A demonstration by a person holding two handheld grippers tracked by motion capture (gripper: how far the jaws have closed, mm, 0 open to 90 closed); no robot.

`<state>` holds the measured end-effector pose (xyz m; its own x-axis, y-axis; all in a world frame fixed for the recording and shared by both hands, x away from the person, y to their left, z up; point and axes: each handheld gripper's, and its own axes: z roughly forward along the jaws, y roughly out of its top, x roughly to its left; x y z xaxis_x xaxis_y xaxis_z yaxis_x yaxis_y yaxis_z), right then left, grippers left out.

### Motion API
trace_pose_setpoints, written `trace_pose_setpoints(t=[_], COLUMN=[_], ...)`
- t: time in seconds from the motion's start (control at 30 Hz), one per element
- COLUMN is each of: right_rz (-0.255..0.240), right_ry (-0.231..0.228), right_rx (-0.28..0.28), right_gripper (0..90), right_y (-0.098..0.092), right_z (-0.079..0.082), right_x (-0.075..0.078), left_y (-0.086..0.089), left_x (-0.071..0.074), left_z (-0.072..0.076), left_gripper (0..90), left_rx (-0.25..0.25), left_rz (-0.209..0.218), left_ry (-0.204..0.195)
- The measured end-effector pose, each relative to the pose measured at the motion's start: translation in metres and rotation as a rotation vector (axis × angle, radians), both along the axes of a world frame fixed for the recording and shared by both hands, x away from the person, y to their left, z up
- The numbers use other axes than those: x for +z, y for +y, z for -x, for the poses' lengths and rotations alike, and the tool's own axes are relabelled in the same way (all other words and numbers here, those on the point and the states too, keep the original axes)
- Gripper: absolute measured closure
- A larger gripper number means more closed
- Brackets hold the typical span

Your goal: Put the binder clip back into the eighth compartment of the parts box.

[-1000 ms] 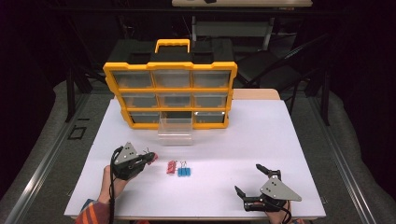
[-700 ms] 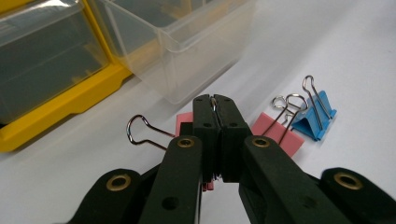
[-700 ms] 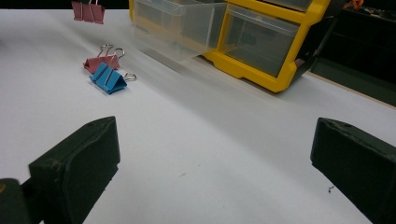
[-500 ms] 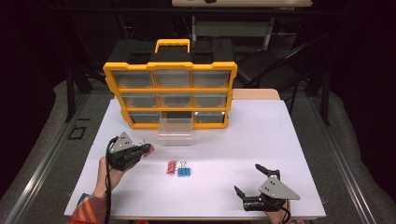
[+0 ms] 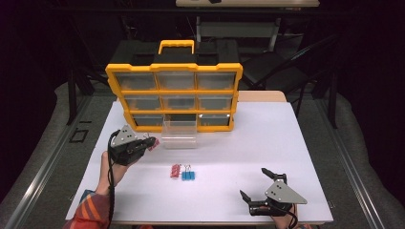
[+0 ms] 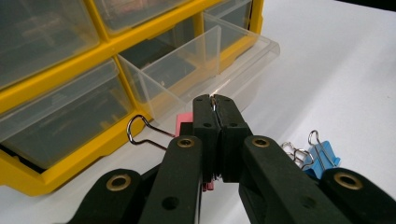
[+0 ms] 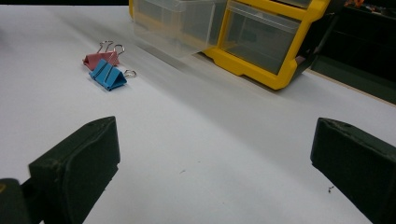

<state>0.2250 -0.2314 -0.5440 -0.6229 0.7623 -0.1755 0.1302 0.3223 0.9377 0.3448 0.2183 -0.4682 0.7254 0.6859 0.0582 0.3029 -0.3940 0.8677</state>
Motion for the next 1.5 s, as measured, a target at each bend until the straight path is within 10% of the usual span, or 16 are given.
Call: trace_pose_setpoints(t=[0.57,1.17,1.5], right_rz=[-0.003,0.000,0.005], right_ry=[0.007,0.007,0.012], right_rx=[-0.001,0.008,0.008], right_gripper=[0.8,0.9,1.0], right_y=[0.000,0.000,0.000], right_z=[-0.001,0.000,0.000], right_x=[0.000,0.000,0.000], left_y=[-0.005,-0.026,-0.038], left_x=[0.021,0.012,-0.002], left_z=[-0.012,-0.025,-0.038], left_gripper=[88.3,88.4,88.3], left_rx=[0.006,0.010,-0.012], left_rz=[0.067,0.111,0.129], left_ry=[-0.078,-0.144,-0.119])
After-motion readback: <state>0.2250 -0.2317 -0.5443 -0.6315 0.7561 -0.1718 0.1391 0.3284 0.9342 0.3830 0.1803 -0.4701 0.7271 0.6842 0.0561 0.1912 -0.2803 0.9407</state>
